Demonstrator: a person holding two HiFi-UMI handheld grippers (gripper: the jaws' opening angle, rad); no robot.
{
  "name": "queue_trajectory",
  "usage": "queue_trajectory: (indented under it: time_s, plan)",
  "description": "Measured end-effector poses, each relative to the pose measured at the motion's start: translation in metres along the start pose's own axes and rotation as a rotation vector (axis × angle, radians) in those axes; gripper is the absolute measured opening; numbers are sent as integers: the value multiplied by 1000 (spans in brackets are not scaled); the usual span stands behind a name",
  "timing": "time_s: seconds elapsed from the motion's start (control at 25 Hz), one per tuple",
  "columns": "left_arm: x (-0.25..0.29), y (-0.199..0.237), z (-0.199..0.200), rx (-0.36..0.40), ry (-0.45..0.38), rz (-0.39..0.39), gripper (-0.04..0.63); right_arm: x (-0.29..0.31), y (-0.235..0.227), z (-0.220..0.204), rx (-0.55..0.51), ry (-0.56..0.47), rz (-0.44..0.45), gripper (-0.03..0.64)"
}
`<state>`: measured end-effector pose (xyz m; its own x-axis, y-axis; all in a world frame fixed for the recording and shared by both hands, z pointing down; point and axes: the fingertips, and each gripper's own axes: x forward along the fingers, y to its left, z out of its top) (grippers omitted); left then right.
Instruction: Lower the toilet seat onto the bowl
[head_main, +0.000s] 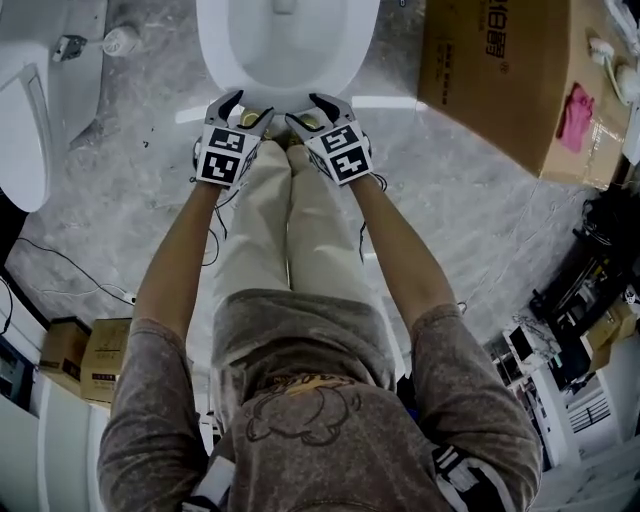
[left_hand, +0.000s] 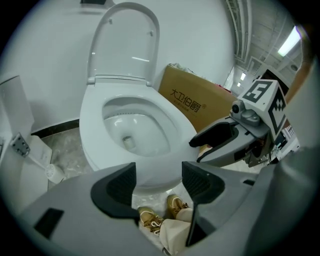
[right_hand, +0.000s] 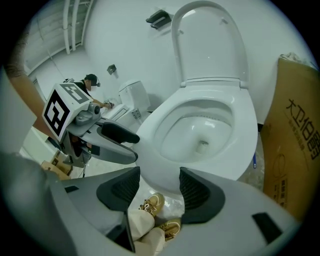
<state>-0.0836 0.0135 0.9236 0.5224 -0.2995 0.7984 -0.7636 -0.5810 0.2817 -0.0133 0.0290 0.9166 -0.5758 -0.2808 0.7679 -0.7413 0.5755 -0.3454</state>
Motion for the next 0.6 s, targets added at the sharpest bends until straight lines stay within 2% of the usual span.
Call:
queue_trajectory:
  time_s: [0.16, 0.28, 0.44, 0.6]
  plan:
    - [0, -2, -3, -8, 15, -10, 293, 1, 2, 0, 14, -1, 9, 264]
    - [-10, -4, 14, -22, 1, -17, 293, -11, 1, 16, 37, -23, 1, 261]
    - [-47, 0, 75, -16, -90, 7, 293, -51, -3, 73, 22, -118, -34, 256]
    - [-110, -11, 157, 18, -191, 16, 293, -121, -3, 145, 5, -232, -83, 256]
